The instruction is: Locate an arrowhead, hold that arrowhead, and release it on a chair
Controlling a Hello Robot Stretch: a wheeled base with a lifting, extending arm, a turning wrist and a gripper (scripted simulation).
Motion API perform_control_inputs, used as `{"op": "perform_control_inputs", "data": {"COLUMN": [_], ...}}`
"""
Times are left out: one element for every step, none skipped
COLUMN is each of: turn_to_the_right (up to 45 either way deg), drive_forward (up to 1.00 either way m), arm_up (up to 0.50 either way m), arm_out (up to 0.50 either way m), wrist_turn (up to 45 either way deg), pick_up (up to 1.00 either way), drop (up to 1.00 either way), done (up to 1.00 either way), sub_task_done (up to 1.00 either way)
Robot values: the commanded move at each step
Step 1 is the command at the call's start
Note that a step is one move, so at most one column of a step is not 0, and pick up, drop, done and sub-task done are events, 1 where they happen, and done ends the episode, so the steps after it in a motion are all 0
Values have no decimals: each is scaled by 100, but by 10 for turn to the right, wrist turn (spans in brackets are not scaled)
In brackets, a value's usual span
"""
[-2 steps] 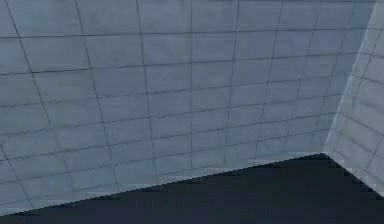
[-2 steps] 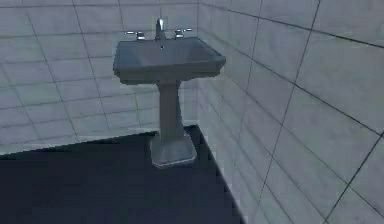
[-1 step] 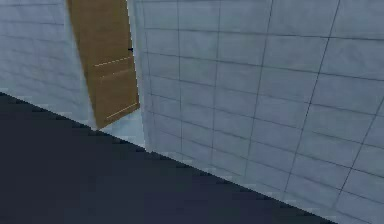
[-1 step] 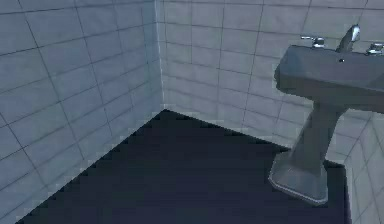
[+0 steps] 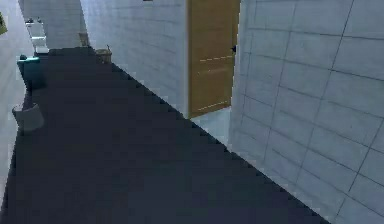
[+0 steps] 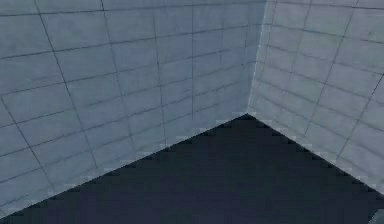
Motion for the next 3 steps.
{"op": "perform_control_inputs", "data": {"turn_to_the_right": [0,0,-360], "drive_forward": [100,80,0], "arm_up": [0,0,0], "arm_out": [0,0,0], "wrist_turn": [0,0,0], "pick_up": [0,0,0], "drop": [0,0,0], "done": [0,0,0], "sub_task_done": [0,0,0]}}
